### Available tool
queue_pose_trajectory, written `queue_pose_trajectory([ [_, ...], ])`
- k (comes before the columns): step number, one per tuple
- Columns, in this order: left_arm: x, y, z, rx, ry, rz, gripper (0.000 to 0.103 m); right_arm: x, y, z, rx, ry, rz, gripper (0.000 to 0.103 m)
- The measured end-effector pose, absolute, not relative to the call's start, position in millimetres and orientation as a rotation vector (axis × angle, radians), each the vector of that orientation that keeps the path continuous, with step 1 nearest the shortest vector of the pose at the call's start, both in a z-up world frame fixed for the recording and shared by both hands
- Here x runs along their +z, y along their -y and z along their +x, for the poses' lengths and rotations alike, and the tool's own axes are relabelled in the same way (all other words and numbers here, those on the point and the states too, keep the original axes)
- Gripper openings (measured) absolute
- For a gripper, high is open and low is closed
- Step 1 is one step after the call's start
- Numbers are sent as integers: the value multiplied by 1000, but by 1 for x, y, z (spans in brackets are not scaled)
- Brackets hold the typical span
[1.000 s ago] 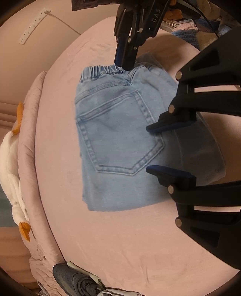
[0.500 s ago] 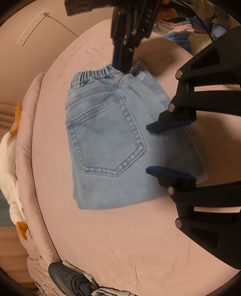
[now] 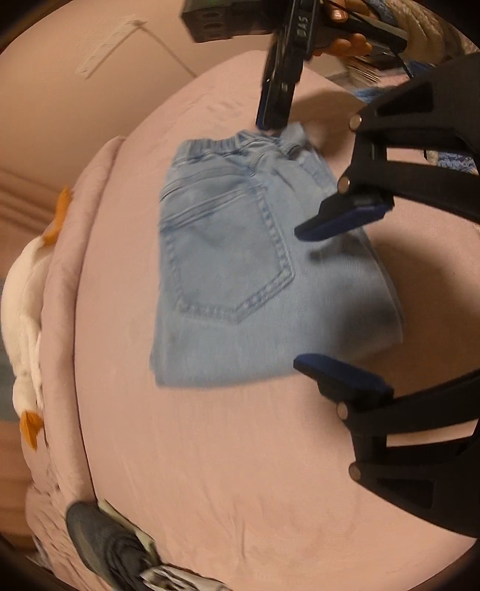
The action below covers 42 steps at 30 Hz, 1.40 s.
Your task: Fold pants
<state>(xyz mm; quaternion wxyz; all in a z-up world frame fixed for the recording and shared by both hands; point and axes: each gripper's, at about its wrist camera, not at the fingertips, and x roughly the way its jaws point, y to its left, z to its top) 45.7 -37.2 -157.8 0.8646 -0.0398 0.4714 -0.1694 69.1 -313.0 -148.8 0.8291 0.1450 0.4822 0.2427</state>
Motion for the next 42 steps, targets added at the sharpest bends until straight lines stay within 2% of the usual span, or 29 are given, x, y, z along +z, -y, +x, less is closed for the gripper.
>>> queue_pose_trajectory([
  [5,-160,11,52,-316,-1010,-198,73,-155,337,74,479,-1024,467,76],
  [10,-171,-3,66,-370,-1067,-384,74,-187,358,84,484,-1106,716,77],
  [15,-184,-10,74,-386,-1126,-518,75,-202,361,92,497,-1124,832,78],
  [26,-188,-12,89,-420,-1138,-561,74,-202,354,112,556,-1154,827,78],
  [42,-189,9,111,-474,-1151,-483,75,-205,340,133,634,-1179,809,79],
])
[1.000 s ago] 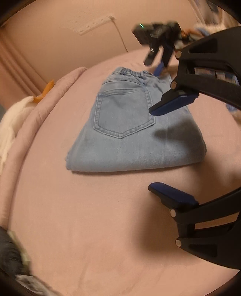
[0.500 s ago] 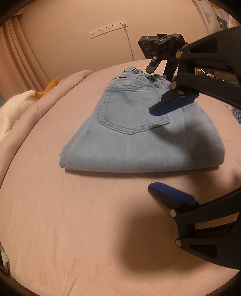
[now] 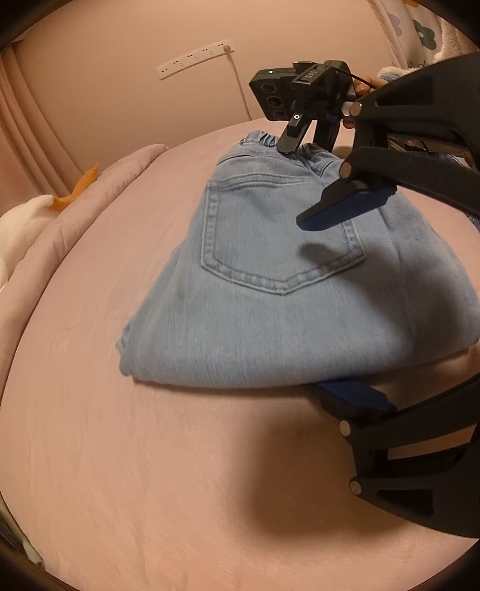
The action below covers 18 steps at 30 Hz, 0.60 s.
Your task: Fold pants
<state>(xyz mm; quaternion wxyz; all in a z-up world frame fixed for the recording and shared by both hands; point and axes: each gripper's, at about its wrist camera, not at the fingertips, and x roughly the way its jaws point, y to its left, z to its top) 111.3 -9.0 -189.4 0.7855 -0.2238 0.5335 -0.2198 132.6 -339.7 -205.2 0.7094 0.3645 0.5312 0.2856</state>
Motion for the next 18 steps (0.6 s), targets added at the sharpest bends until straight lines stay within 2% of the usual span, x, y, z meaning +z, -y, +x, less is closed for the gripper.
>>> queue_pose_trajectory([
  [18,-191,17,113,-483,-1160,-431,75,-201,324,142,656,-1159,739,79],
])
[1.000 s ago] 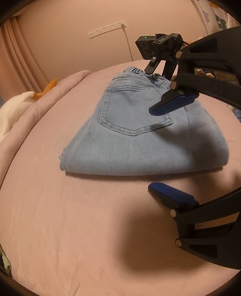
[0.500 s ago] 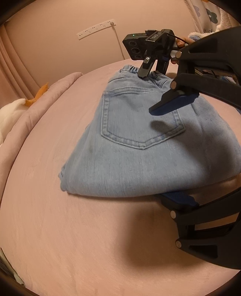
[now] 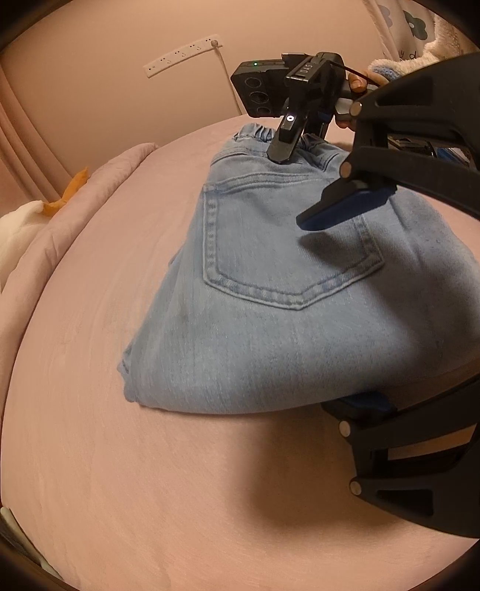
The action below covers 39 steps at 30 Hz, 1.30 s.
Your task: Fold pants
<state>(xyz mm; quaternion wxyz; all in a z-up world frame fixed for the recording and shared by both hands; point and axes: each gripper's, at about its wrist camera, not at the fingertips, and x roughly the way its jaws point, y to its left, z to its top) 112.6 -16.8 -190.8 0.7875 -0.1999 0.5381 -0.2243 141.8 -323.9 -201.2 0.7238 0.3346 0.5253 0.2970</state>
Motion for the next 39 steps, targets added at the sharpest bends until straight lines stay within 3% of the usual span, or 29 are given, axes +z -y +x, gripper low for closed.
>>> queue_pose_trajectory([
  [7,-189,24,112,-466,-1157,-397,75,-197,321,135,637,-1140,697,79],
  [17,-185,31,110,-395,-1149,-331,59,-185,317,125,561,-1090,604,65],
  [24,-179,36,107,-362,-1127,-303,51,-170,311,116,528,-1035,518,60],
  [29,-173,38,102,-347,-1099,-282,39,-160,308,109,511,-995,465,57],
  [39,-159,45,92,-325,-1054,-213,37,-143,299,94,526,-949,379,55],
])
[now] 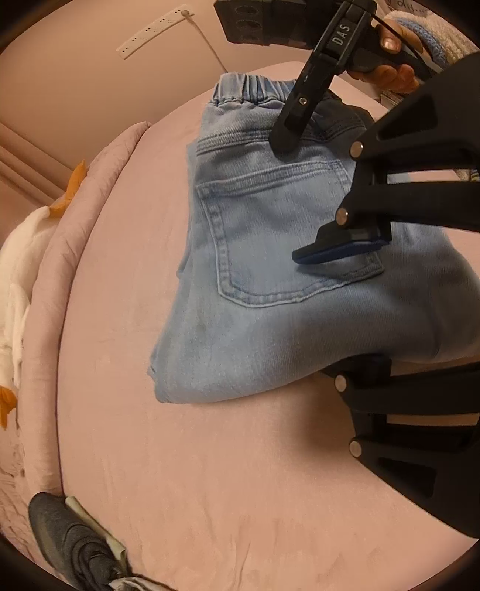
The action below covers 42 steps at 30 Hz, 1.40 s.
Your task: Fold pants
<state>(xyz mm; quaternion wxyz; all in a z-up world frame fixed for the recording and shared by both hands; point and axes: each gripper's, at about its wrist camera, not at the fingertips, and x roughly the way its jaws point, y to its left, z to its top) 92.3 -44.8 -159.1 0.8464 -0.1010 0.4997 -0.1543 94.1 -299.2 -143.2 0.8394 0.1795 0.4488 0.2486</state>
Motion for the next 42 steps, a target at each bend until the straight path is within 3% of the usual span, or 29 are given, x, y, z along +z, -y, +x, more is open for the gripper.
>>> queue_pose_trajectory([
  [42,-113,8,67,-260,-896,-181,37,-89,243,85,619,-796,218,53],
])
